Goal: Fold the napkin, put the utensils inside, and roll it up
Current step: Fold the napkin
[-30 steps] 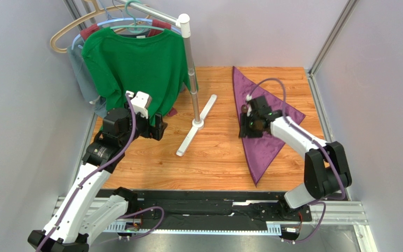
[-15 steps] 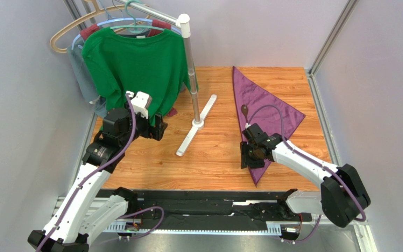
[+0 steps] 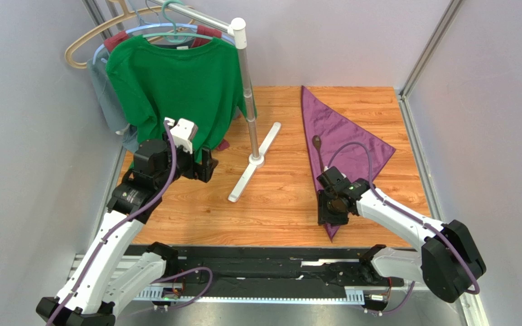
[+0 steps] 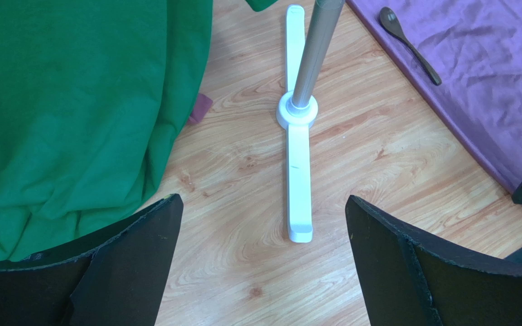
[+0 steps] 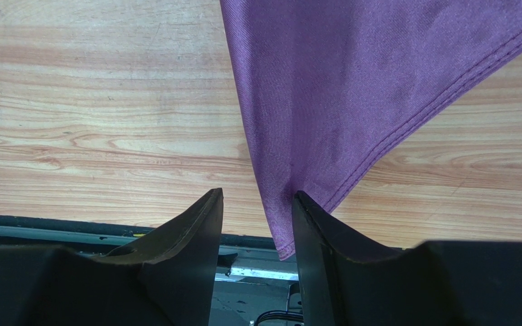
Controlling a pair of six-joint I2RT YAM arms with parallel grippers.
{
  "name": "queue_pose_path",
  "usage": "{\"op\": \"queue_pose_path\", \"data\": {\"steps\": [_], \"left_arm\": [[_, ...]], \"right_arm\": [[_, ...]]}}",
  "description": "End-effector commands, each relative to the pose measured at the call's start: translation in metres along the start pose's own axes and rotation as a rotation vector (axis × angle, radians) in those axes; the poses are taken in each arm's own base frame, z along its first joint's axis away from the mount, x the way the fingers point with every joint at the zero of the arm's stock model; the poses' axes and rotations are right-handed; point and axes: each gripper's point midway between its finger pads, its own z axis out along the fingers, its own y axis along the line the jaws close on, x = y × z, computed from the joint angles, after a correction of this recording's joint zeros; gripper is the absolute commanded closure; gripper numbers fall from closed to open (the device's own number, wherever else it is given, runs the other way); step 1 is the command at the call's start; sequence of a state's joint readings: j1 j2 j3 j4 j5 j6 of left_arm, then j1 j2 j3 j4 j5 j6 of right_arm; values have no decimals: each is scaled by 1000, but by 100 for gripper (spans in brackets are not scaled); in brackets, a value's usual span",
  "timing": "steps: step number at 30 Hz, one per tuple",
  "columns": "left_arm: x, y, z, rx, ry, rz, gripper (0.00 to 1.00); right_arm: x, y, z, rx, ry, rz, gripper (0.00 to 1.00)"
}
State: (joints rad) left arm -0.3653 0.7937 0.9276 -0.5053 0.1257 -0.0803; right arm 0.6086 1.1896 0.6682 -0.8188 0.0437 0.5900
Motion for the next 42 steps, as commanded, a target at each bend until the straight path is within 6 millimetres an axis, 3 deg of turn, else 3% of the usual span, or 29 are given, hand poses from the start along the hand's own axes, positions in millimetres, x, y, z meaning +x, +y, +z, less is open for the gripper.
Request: {"op": "queue_pose_path", "data": {"steps": [1, 7, 17, 27, 42], "left_arm": [[-4, 0, 0, 2, -20, 5, 1], [-6, -1, -2, 7, -28, 4, 1], [-8, -2, -6, 9, -41, 3, 1], [-12, -4, -11, 14, -62, 3, 1], [-13, -5, -13, 19, -71, 4, 1]], "right_arm": [[3, 4, -3, -14, -9, 26, 55], [17, 1, 9, -7, 39, 61, 55], [22, -2, 12, 9, 51, 84, 55], [8, 18, -22, 47, -54, -1, 55], [26, 13, -2, 109, 4, -25, 55]]}}
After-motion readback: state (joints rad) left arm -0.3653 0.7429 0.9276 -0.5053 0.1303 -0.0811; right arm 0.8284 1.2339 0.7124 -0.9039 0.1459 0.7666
